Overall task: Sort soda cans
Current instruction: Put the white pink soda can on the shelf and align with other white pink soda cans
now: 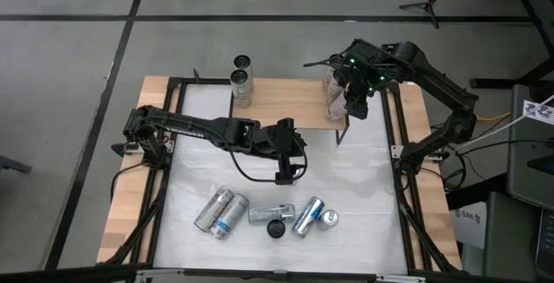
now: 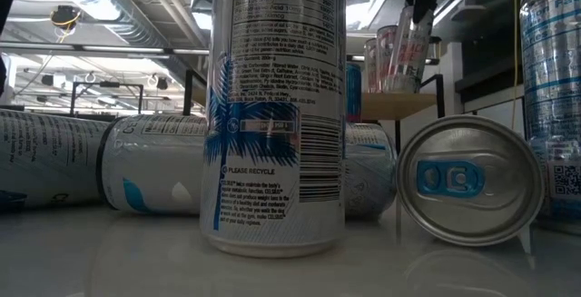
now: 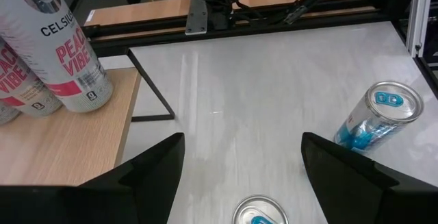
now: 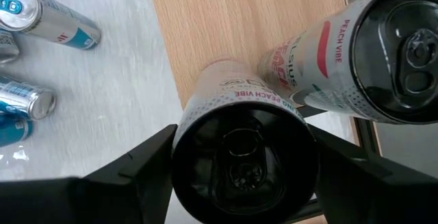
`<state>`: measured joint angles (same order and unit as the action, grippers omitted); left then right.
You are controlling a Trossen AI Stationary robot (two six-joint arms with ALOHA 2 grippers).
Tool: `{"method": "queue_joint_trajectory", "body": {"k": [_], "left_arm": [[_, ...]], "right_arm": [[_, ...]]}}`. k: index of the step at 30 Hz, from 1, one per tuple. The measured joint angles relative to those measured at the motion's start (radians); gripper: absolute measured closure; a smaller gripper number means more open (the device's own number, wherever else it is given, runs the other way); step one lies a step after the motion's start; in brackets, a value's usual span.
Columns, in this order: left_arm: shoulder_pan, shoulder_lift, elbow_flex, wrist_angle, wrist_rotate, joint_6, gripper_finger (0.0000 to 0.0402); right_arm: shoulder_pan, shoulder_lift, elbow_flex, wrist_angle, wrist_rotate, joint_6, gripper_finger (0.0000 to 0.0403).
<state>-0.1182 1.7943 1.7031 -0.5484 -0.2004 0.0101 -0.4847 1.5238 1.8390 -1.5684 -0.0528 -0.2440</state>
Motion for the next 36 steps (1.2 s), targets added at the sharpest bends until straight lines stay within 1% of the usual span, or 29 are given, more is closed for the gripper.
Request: {"method": "queue_joint_trajectory", "body": {"k": [36], "left_arm": [[0.0,0.0,0.0,0.0,0.0,0.0,0.0117]], "right_arm": [[0.0,0.0,0.0,0.006,0.001,0.012,0.0125]]}}
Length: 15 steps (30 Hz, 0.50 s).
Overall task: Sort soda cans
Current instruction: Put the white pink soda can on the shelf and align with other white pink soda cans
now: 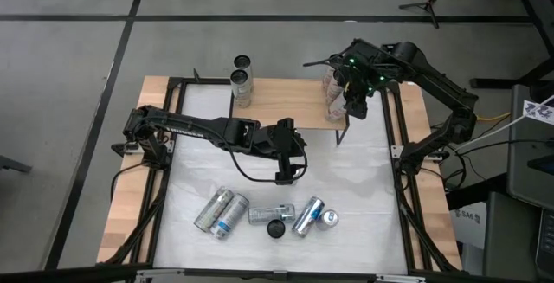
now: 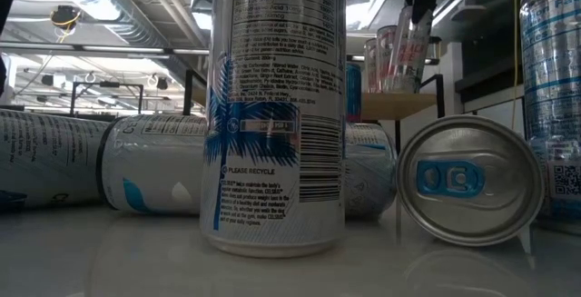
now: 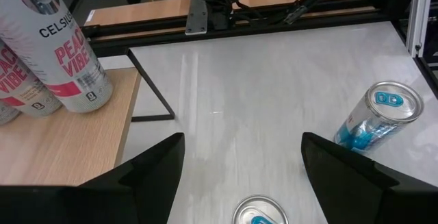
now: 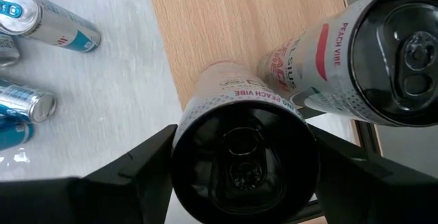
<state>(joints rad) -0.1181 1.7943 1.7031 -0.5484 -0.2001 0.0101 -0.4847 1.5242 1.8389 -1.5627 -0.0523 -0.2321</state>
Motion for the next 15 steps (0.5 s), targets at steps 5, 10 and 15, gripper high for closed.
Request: {"method": "queue_joint_trajectory", "body": {"k": [5,10,15], "left_arm": [[0.0,0.0,0.0,0.0,0.0,0.0,0.0117],[0.0,0.0,0.0,0.0,0.0,0.0,0.0117],[0.0,0.0,0.0,0.0,0.0,0.0,0.0117]], "right_arm": [[0.0,0.0,0.0,-0.001,0.026,0.011,0.0125],[0.0,0.0,0.0,-0.001,0.017,0.011,0.0125],[0.0,0.0,0.0,-0.001,0.016,0.011,0.0125]]}}
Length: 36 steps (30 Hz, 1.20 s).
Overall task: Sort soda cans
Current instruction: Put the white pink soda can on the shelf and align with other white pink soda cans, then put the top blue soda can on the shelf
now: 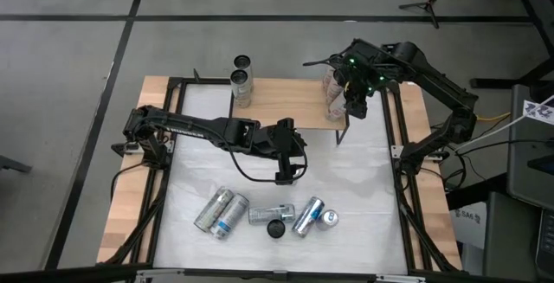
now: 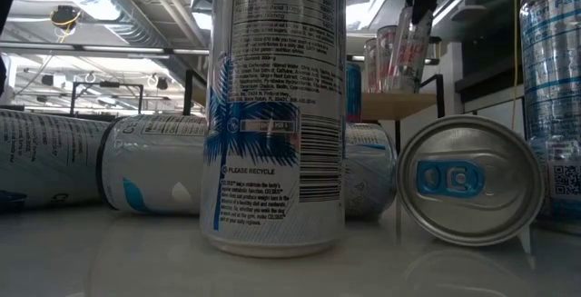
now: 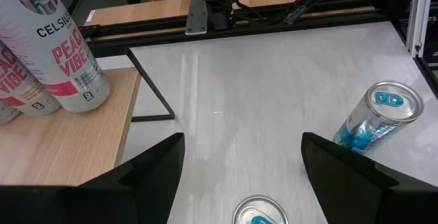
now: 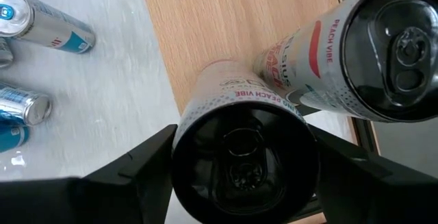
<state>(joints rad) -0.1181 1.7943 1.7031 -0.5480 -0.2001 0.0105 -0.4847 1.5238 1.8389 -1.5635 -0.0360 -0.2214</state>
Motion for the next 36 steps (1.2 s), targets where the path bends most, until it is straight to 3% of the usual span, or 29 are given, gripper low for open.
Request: {"method": "queue_joint_trajectory", "body": {"k": [5,16,36], "left_arm": [[0.0,0.0,0.0,0.0,0.0,0.0,0.0117],[0.0,0.0,0.0,0.0,0.0,0.0,0.0117],[0.0,0.0,0.0,0.003,0.0,0.0,0.0117]], "right_arm": [[0.0,0.0,0.0,-0.001,-0.001,0.0,0.0117],[0.0,0.003,-0.004,-0.007,0.035,-0.001,0.0034],[0.0,-0.014,-0.002,-0.008,0.051,0.008,0.0028]]}}
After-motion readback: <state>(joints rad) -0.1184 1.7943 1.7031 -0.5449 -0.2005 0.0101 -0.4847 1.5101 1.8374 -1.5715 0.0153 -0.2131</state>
